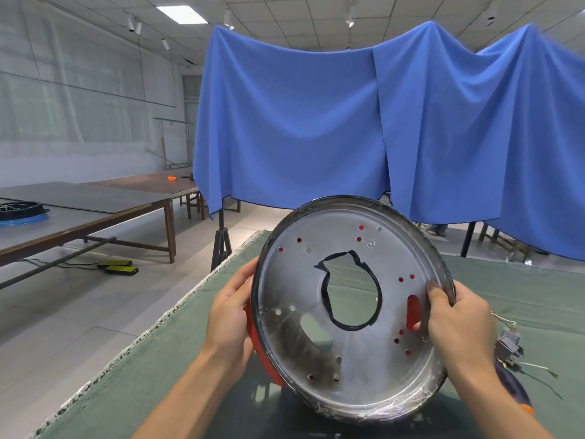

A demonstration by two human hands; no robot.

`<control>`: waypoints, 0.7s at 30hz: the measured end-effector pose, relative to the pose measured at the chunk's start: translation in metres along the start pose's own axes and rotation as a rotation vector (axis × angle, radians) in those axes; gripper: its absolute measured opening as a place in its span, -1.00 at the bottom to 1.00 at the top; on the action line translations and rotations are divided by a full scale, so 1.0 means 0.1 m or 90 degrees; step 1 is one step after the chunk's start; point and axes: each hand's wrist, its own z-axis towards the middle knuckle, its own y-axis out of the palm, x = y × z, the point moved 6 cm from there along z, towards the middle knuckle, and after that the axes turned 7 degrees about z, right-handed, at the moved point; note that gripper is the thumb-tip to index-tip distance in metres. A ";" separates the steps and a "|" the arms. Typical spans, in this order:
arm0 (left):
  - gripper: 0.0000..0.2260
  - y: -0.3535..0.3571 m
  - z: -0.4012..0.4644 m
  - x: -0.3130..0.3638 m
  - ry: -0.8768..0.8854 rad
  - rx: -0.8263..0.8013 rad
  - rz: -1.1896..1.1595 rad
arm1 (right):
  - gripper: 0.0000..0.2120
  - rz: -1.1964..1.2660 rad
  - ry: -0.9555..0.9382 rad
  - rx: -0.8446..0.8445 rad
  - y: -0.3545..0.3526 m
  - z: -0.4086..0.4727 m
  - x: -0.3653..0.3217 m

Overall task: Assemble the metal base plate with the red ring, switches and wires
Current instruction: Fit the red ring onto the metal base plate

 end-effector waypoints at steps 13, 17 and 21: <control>-0.68 0.02 -0.02 0.02 0.016 -0.025 0.003 | -0.79 -0.088 0.006 -0.002 0.06 -0.14 -0.04; -0.69 0.00 -0.01 0.02 0.018 -0.002 0.009 | -0.83 -0.055 0.009 -0.004 0.07 -0.14 -0.05; -0.70 -0.03 -0.02 0.00 0.008 0.007 -0.009 | -0.79 -0.021 0.013 -0.021 0.09 -0.15 -0.03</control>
